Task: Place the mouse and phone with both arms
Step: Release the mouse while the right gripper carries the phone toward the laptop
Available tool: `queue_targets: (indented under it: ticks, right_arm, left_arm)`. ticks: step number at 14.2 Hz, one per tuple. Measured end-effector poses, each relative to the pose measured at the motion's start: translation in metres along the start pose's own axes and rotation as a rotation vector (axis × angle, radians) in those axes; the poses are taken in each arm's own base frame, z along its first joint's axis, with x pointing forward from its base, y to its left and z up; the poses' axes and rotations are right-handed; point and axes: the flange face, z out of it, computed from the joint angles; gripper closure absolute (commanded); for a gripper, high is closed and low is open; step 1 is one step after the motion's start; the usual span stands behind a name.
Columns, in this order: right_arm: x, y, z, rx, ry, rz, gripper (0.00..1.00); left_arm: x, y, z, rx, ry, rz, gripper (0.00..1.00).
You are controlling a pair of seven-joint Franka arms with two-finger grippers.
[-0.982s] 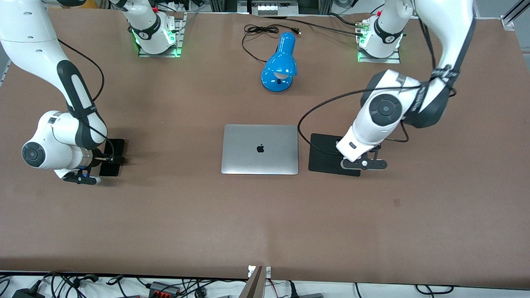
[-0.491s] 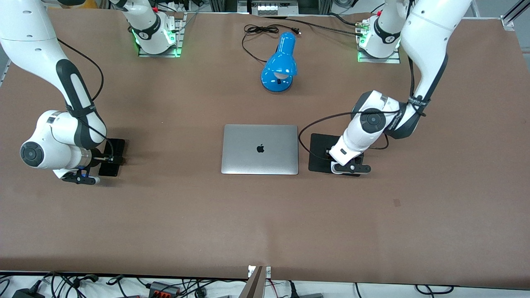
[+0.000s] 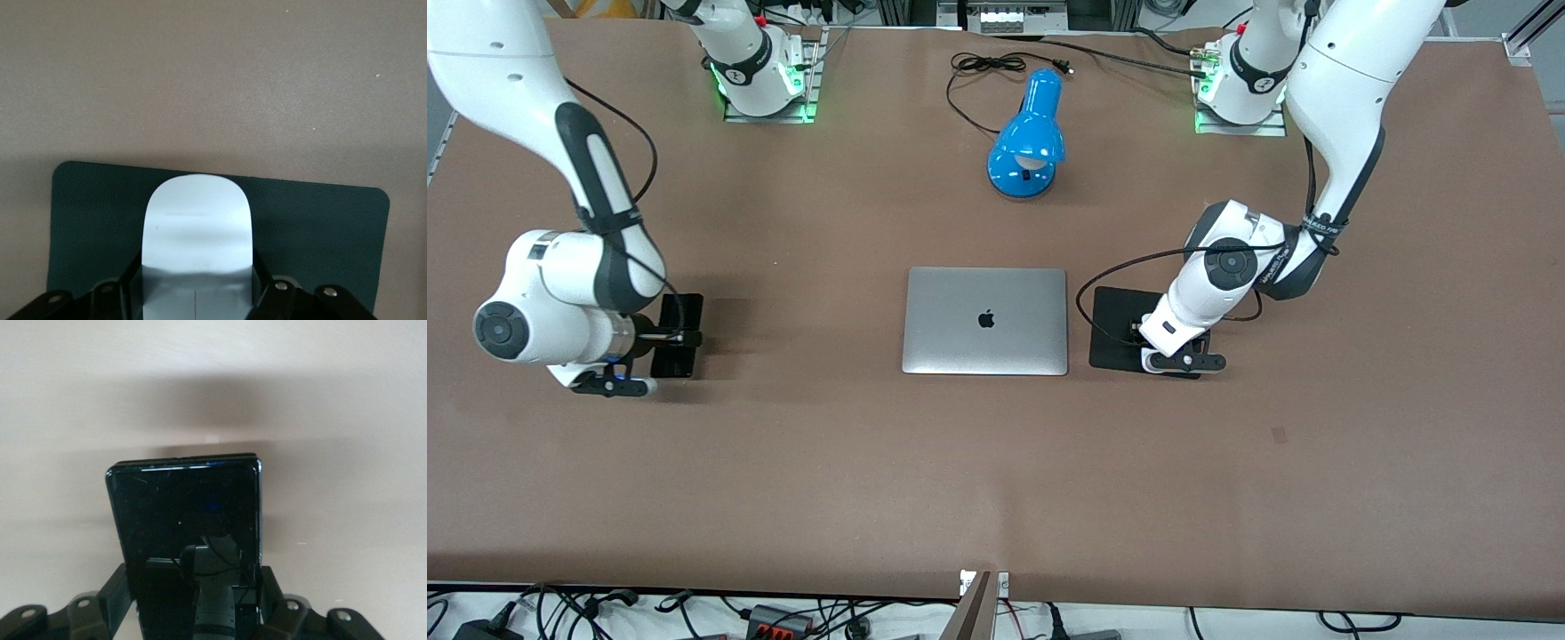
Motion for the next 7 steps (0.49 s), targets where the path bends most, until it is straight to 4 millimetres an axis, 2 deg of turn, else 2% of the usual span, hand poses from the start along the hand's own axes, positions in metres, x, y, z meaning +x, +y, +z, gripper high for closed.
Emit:
queue_targets:
  ticks: [2, 4, 6, 7]
  right_arm:
    - [0.0, -0.057, -0.006, -0.015, 0.022, 0.012, 0.77]
    - [-0.003, -0.121, -0.002, -0.026, 0.055, 0.015, 0.77]
    - [-0.009, -0.169, 0.012, -0.007, 0.061, 0.006, 0.76]
    - [-0.013, -0.186, 0.018, 0.006, 0.055, -0.002, 0.76]
  left_arm:
    - [0.002, 0.0, -0.003, -0.004, 0.01, 0.0, 0.0]
    - [0.01, -0.001, -0.019, -0.007, 0.041, -0.005, 0.0]
    - [0.023, -0.007, -0.053, 0.014, 0.061, -0.017, 0.0]
    - [0.03, -0.01, -0.077, 0.039, 0.052, -0.024, 0.0]
